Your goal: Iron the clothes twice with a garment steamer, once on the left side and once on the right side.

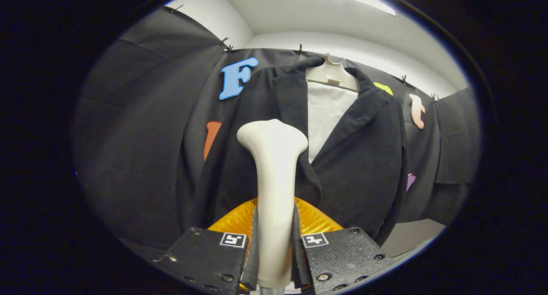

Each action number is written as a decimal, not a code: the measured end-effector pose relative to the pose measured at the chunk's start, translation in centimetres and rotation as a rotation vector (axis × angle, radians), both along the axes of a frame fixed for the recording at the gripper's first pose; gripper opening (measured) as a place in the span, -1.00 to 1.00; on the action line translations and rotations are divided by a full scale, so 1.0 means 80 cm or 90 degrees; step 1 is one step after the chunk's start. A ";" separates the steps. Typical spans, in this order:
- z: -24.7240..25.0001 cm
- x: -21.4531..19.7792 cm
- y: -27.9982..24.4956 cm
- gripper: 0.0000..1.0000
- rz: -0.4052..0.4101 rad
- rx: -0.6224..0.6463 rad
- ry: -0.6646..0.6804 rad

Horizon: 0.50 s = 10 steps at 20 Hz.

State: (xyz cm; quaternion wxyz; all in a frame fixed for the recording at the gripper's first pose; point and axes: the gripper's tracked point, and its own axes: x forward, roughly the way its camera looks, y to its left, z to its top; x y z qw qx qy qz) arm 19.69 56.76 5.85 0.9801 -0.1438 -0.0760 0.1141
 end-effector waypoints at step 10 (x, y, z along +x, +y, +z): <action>-0.080 -0.012 -0.011 -0.32 0.001 -0.039 0.070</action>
